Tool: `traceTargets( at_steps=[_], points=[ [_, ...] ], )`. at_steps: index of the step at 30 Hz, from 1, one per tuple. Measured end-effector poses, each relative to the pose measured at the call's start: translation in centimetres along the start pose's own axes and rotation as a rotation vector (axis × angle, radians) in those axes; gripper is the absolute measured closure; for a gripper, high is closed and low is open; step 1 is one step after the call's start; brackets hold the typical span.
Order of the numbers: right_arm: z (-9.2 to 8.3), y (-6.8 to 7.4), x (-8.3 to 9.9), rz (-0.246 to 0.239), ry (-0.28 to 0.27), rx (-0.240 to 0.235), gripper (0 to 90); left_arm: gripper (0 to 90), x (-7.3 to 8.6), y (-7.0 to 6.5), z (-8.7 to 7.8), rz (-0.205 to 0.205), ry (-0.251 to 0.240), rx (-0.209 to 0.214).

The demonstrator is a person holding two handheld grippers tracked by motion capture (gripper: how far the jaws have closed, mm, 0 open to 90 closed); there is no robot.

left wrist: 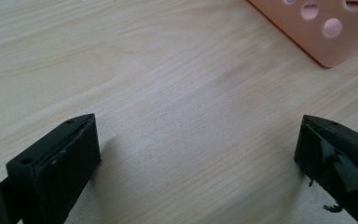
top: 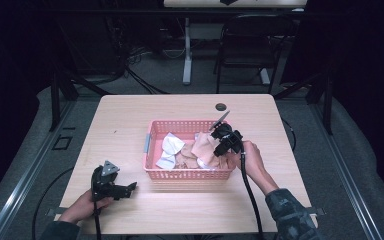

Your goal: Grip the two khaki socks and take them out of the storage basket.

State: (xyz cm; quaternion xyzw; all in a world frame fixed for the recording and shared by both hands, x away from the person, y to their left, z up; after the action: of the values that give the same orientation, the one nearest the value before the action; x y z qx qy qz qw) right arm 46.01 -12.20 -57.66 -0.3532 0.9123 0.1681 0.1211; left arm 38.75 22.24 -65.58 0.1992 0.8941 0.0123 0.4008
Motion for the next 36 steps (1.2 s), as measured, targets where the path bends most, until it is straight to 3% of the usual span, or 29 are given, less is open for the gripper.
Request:
traceTargets(
  at_steps=[5,9,17,36],
  points=[
    [0.0,-0.2,0.1,0.011,-0.008,0.011,79.2,0.1,0.0,0.0,0.0,0.001,0.0,0.0],
    [-0.6,-0.2,0.0,0.0,-0.017,0.018,84.8,0.1,0.0,0.0,0.0,0.0,0.0,0.001],
    [-2.7,-0.1,-0.5,0.01,-0.085,0.006,86.6,0.0,0.0,0.0,0.0,0.005,-0.001,0.003],
    [-7.4,0.9,-1.9,-0.025,-0.2,-0.02,88.0,0.1,0.0,0.0,0.0,0.006,-0.002,0.004]
  ],
)
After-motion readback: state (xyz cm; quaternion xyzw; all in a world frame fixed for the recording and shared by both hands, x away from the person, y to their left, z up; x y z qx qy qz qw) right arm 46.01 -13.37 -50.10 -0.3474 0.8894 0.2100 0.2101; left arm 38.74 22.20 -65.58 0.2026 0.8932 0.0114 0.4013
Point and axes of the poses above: each handheld gripper's, and its own axes: z roughly forward along the jaws, x roughly out of its underside, y roughly to its left, the point moved 9 cm from there along z, roughly forward along the jaws, and after that the axes turned 15 degrees about -x, right-handed, at the moved point
